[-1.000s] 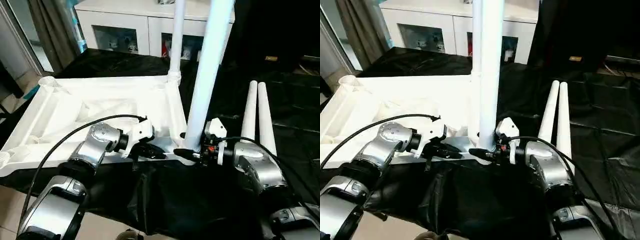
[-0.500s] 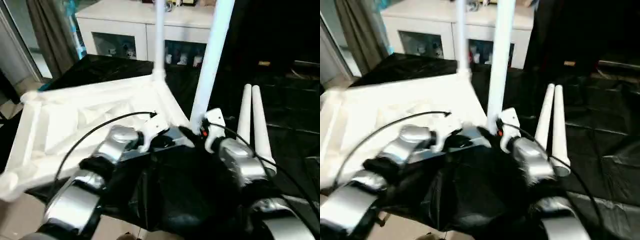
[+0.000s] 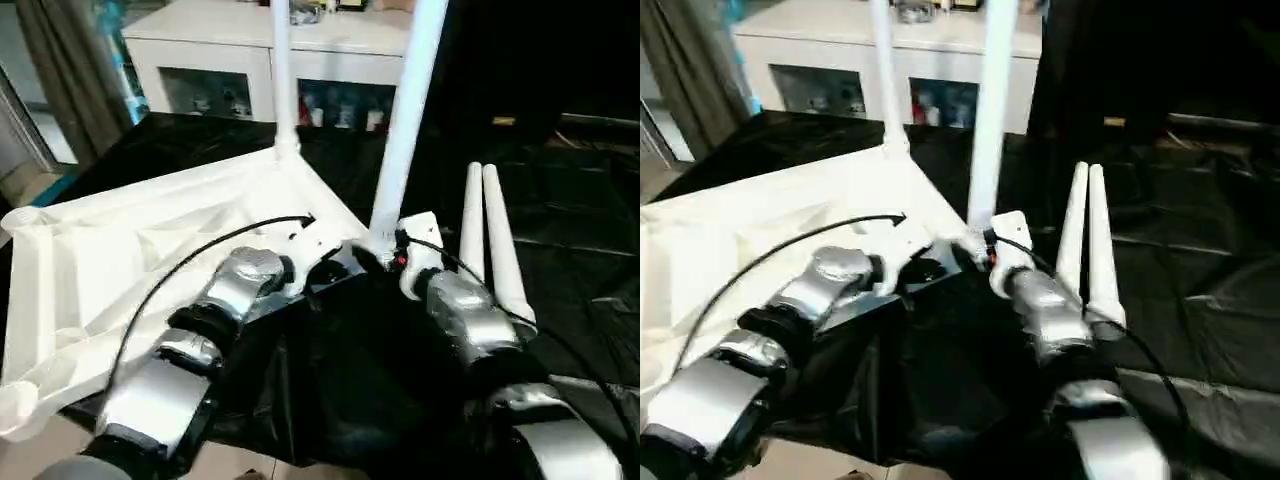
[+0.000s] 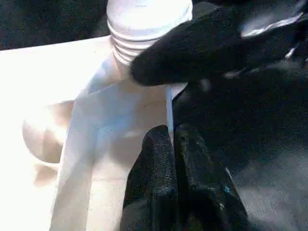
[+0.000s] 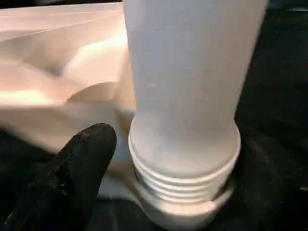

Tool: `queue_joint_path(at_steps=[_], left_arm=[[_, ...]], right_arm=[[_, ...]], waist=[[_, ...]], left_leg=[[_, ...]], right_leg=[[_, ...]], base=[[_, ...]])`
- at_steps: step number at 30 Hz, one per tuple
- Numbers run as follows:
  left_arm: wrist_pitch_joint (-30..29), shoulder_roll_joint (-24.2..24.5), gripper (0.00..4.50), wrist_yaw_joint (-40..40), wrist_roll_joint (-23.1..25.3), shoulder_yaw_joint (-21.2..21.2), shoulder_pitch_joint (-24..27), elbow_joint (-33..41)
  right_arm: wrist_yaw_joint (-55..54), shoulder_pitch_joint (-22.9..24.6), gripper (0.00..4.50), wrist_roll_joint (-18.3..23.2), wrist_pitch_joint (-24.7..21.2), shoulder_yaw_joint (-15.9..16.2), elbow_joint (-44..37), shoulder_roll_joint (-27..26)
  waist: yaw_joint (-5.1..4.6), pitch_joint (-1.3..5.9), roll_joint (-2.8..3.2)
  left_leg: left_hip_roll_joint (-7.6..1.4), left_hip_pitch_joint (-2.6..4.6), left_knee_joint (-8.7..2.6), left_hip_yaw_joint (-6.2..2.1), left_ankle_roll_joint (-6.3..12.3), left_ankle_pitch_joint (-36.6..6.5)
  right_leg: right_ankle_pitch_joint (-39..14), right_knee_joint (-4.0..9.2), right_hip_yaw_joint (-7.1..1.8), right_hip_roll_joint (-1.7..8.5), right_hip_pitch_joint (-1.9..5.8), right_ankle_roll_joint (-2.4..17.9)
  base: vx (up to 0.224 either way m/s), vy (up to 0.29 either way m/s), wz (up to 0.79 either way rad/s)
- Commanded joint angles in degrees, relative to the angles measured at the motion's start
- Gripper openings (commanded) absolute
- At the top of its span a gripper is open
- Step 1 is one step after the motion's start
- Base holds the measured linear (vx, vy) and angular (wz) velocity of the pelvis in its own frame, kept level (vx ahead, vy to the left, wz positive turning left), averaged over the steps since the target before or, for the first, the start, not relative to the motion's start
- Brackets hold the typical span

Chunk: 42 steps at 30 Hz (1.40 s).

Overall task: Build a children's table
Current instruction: Rotate leg to tighten

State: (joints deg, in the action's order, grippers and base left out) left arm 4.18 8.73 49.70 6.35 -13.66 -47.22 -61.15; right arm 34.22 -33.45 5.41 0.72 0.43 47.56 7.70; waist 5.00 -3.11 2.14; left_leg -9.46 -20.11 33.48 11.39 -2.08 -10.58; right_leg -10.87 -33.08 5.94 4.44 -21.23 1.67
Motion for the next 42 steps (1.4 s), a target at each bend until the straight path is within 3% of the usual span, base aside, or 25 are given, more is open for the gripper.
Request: queue_joint_path(at_steps=[1,3,6,8,9,12,14,18,22,26,29,30,32,34,35,36,38,42], left_arm=[[2.0,-0.2,0.0,3.7,0.2,-1.4,0.5,2.0],[3.3,2.5,0.0,10.8,-0.8,-2.0,2.3,4.2],[3.4,4.6,0.0,16.4,-2.2,-2.0,3.5,6.1],[3.4,5.1,0.0,17.8,-2.4,-2.1,3.8,6.5],[3.3,6.2,0.0,20.3,-2.6,-2.4,4.3,7.3],[2.6,7.7,0.0,23.4,-3.2,-2.6,5.1,9.0],[1.6,8.6,0.0,25.3,-3.7,-2.6,5.8,10.6],[1.0,9.4,0.0,26.8,-4.2,-2.6,6.7,12.3],[0.5,9.5,0.0,27.1,-4.2,-2.5,7.1,13.1],[-0.4,9.5,0.0,26.0,-4.4,-2.2,7.6,14.1],[-0.2,8.9,0.0,23.3,-3.8,-1.9,7.2,13.4],[0.6,8.3,0.0,19.4,-2.6,-1.7,6.5,11.9],[0.8,6.8,0.0,11.3,-0.5,-1.3,4.7,8.6],[-0.3,6.0,0.0,7.8,0.1,-1.1,3.9,7.4],[-1.9,4.3,0.0,3.1,0.0,0.0,2.7,6.1],[-3.1,2.5,0.0,-0.7,-0.4,0.9,1.6,5.0],[-4.2,0.9,0.0,-3.9,-0.3,1.1,0.6,4.2],[-5.7,-2.7,0.0,-10.7,0.1,1.5,-1.6,2.0]], right_arm=[[8.3,0.9,3.87,0.9,-0.5,4.9,-2.1,-1.5],[14.4,2.2,3.87,1.6,-0.4,5.4,-5.2,2.1],[19.0,2.8,3.87,2.1,-0.4,5.5,-7.0,4.8],[20.0,2.8,3.87,2.1,-0.2,5.4,-7.2,5.4],[21.9,3.3,3.87,2.1,0.0,5.5,-8.2,6.6],[24.6,4.2,3.87,2.5,-0.1,5.9,-10.2,8.3],[26.7,4.9,3.87,3.3,-1.0,5.9,-11.8,9.2],[28.9,5.7,3.72,3.8,-1.9,6.5,-13.3,9.9],[30.1,6.3,3.38,4.3,-2.7,6.6,-14.3,9.7],[30.3,7.1,3.04,4.8,-3.7,7.1,-15.2,9.3],[28.9,7.3,2.85,4.5,-4.1,6.9,-14.8,8.8],[24.7,6.8,2.85,2.9,-3.7,6.6,-12.7,8.0],[15.1,5.3,2.8,0.1,-3.2,5.3,-7.7,6.0],[11.5,4.9,2.8,-0.8,-2.9,4.9,-6.0,5.1],[5.0,4.0,2.79,-1.3,-3.3,3.8,-3.6,3.2],[-1.2,3.1,2.79,-1.3,-4.0,2.5,-1.7,1.1],[-6.3,2.3,2.78,-1.4,-4.4,1.5,-0.4,-0.6],[-16.2,0.2,2.78,-0.4,-5.3,-1.1,2.7,-4.8]], waist=[[0.63,3.38,-0.47],[0.9,3.79,-0.56],[1.33,4.69,-0.58],[1.89,5.12,-0.62],[1.99,5.0,-0.67],[2.58,4.83,-0.66],[2.93,4.39,-0.48],[2.95,3.68,-0.24],[2.99,3.84,-0.43],[3.1,4.18,-0.47],[3.09,4.11,-0.49],[3.09,4.11,-0.49],[2.51,3.54,-0.42],[2.15,3.0,-0.57],[2.19,3.05,-0.47],[1.67,2.75,-0.39],[1.24,2.66,-0.52],[0.79,3.0,-0.22]], left_leg=[[-4.86,0.1,-4.67,-2.6,3.77,-15.7],[-4.9,-0.03,-4.32,-2.35,4.44,-13.3],[-4.69,-0.58,-3.13,-2.02,7.08,-5.5],[-4.39,-1.11,-2.05,-1.84,10.37,0.0],[-4.36,-1.17,-2.0,-1.82,10.94,0.1],[-4.75,-1.34,-1.84,-1.88,11.45,-1.4],[-5.06,-0.99,-2.35,-1.89,9.21,-5.6],[-5.28,-0.38,-3.29,-1.98,4.23,-12.4],[-5.18,-0.4,-3.38,-2.01,3.09,-12.1],[-4.97,-0.76,-2.94,-1.92,4.48,-8.3],[-4.88,-0.84,-2.87,-1.9,4.84,-8.2],[-4.88,-0.84,-2.87,-1.9,4.84,-8.2],[-4.74,-0.2,-3.39,-2.13,2.25,-12.8],[-4.58,0.1,-3.75,-2.37,0.72,-16.2],[-4.64,0.35,-3.8,-2.42,0.48,-16.9],[-4.78,0.95,-4.05,-2.59,-0.68,-19.7],[-4.52,1.65,-4.02,-2.79,-1.45,-22.5],[-4.71,1.1,-4.57,-2.89,-1.15,-20.9]], right_leg=[[-18.8,4.52,-3.95,6.37,1.74,9.3],[-14.2,3.74,-3.83,6.24,1.98,11.1],[-1.2,1.78,-3.76,6.07,2.06,14.3],[9.9,0.21,-3.69,5.88,1.64,16.0],[10.3,0.3,-3.62,5.85,1.54,16.0],[6.8,0.28,-3.48,5.91,1.24,15.5],[-2.4,1.37,-3.52,5.93,1.11,14.1],[-14.2,2.78,-3.82,5.92,0.74,11.9],[-13.8,2.67,-4.07,6.07,0.91,11.4],[-8.3,2.02,-3.99,5.97,1.07,12.2],[-8.6,2.15,-3.87,5.97,1.09,12.2],[-8.6,2.15,-3.87,5.97,1.09,12.2],[-17.0,3.24,-3.81,6.06,0.62,10.9],[-25.0,4.25,-3.72,6.18,0.74,8.7],[-26.4,4.48,-3.78,6.29,0.66,8.1],[-29.1,4.85,-3.91,6.32,0.19,7.7],[-32.3,5.41,-3.68,6.35,0.0,6.8],[-27.3,5.2,-3.87,6.29,0.6,7.1]], base=[[0.0,0.0,0.0],[0.053,-0.03,0.0],[0.06,-0.032,0.01],[0.027,-0.015,0.01],[0.0,0.0,0.0],[0.0,0.0,0.0],[0.0,0.0,0.0],[0.0,0.0,0.0],[0.0,0.0,0.0],[0.0,0.0,0.0],[0.0,0.0,0.0],[0.0,0.0,0.0],[0.0,0.0,0.0],[0.0,0.0,0.0],[0.0,0.0,0.0],[0.0,0.0,0.0],[0.0,0.0,0.0],[0.0,0.0,0.0]])
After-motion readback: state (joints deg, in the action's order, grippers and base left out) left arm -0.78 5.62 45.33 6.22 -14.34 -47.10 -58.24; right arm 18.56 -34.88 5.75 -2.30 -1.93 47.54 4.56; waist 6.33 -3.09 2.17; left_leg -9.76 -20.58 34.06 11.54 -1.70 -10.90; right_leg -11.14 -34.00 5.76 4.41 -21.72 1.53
